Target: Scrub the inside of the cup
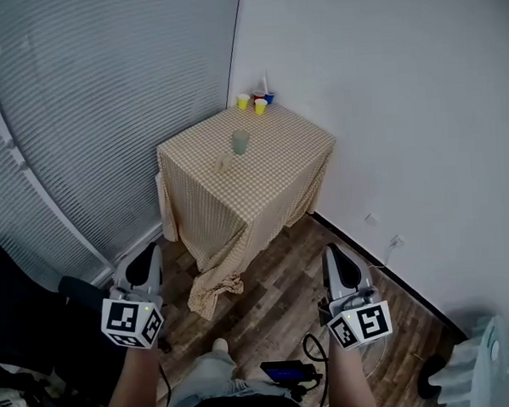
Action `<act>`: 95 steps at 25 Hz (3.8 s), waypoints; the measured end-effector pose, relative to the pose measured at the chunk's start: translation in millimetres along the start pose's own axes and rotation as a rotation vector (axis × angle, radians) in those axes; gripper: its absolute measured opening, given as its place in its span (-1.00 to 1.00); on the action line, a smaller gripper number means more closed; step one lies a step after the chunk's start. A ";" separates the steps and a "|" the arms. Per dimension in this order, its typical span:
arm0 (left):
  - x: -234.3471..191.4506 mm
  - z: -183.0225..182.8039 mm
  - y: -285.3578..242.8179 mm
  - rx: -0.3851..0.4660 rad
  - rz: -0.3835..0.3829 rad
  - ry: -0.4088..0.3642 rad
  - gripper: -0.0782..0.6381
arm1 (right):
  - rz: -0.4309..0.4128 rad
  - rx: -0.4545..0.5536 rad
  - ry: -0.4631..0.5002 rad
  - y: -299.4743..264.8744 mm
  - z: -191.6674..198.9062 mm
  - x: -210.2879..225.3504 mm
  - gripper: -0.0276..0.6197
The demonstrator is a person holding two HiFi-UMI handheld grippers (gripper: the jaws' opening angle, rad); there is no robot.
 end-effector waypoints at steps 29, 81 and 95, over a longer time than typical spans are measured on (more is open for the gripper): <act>-76.3 7.3 -123.5 -0.007 0.085 0.002 -0.79 | 0.036 -0.027 -0.026 -121.8 28.8 17.8 -0.90; -135.2 11.3 -357.5 -0.006 -0.152 0.010 -0.79 | -0.323 -0.030 -0.131 -439.0 90.6 116.3 -0.90; -197.9 15.8 -400.5 -0.015 -0.079 0.028 -0.79 | -0.268 -0.050 -0.135 -495.0 101.5 97.6 -0.90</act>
Point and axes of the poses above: the fingertips, and each gripper's own axes: y backward along the fingers, x to its right, z out of its underside, the point moved 5 cm from there along y, backward along the fingers, and after that the axes turned 13 degrees about z, right-handed, at the moved point
